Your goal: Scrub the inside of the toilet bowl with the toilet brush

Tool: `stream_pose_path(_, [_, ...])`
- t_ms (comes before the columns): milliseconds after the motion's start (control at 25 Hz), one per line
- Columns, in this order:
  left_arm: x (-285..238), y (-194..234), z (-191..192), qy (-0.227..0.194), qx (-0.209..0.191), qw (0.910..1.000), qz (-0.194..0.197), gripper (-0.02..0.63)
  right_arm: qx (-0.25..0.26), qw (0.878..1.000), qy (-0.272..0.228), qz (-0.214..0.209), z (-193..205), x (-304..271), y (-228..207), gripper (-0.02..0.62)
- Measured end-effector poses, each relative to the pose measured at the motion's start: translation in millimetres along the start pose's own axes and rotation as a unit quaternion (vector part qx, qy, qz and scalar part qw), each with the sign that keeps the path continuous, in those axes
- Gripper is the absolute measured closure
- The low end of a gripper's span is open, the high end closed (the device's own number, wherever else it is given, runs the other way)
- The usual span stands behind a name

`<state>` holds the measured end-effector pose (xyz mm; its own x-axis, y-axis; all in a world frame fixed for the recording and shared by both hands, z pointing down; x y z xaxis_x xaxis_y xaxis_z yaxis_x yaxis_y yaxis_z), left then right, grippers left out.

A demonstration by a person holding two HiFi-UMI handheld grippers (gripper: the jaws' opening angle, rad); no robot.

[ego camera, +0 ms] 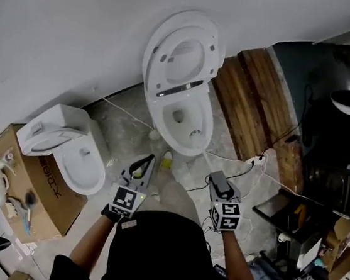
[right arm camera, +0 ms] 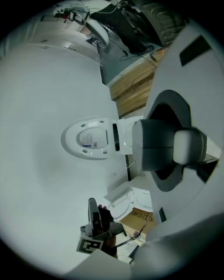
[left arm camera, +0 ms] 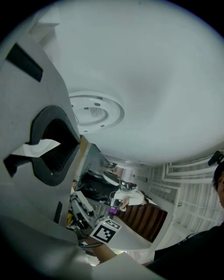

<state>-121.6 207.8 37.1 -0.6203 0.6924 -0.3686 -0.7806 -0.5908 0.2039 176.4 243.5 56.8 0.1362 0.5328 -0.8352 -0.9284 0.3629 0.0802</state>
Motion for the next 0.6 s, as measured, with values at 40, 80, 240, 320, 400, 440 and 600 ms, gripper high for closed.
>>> stream_pose_path(40, [-11, -2, -4, 0.004, -0.009, 1.0000, 0.001, 0.588, 0.004, 1.000, 0.004, -0.006, -1, -8, -11, 0.423])
stream_pose_path(80, [-22, -4, -7, 0.009, -0.015, 0.9998, 0.000, 0.588, 0.008, 1.000, 0.009, -0.012, 1, -16, -20, 0.425])
stream_pose_path(240, [-59, -7, 0, 0.030, -0.007, 0.9993, -0.019, 0.588, 0.039, 0.998, 0.030, -0.044, 14, -56, -51, 0.423])
stream_pose_path(320, [-78, -2, 13, 0.046, -0.024, 0.9985, -0.016, 0.589, 0.048, 0.995, 0.057, -0.062, 18, -84, -56, 0.423])
stream_pose_path(400, [-95, 3, 29, 0.062, -0.054, 0.9966, -0.002, 0.589, 0.050, 0.993, 0.078, -0.079, 21, -111, -53, 0.423])
stream_pose_path(440, [-103, 6, 38, 0.067, -0.054, 0.9963, 0.004, 0.588, 0.054, 0.991, 0.083, -0.086, 24, -123, -51, 0.423])
stream_pose_path(600, [-134, 25, 84, 0.080, -0.032, 0.9961, 0.019, 0.589, 0.077, 0.987, 0.104, -0.097, 46, -185, -42, 0.423])
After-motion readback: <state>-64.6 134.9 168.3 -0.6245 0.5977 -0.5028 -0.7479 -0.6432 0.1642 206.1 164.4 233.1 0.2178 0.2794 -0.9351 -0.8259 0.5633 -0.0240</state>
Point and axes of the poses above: the fingertips, and each gripper's own axes: x backward along the fingers, y to its left, z out of its underside, the point moved 7 cm from there along x, backward along the fingers, and after that the axes turned 5 degrees about z, right-handed, at the moved point
